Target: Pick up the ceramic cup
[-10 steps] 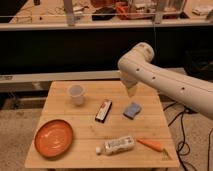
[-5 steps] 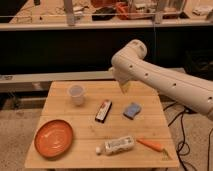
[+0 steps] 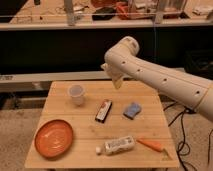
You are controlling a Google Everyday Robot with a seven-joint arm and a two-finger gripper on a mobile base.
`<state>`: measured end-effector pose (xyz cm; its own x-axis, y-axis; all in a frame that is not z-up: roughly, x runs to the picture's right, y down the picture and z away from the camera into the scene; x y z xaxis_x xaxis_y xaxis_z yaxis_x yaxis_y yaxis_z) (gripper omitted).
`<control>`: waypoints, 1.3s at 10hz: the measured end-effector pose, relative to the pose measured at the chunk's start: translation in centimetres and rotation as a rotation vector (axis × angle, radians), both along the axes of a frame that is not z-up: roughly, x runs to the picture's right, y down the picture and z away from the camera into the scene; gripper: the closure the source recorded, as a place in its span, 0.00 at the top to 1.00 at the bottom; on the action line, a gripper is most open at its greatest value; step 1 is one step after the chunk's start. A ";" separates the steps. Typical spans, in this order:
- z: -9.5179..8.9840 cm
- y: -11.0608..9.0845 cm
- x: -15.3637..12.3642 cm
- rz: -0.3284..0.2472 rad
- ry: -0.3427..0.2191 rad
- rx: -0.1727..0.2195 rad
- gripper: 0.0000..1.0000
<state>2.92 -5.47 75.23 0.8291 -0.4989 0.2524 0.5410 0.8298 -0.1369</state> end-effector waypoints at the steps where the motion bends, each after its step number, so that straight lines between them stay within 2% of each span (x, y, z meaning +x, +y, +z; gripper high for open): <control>1: 0.3 -0.1 -0.3 -0.007 -0.018 0.001 0.80; 3: 0.9 -0.6 -2.7 -0.035 -0.066 0.009 0.80; 6: 1.5 -0.7 -3.7 -0.057 -0.110 0.009 0.80; 8: 1.9 -0.6 -4.8 -0.067 -0.135 0.006 0.80; 9: 2.4 -0.4 -6.2 -0.077 -0.164 0.000 0.80; 13: 3.9 0.5 -7.8 -0.106 -0.226 -0.015 0.80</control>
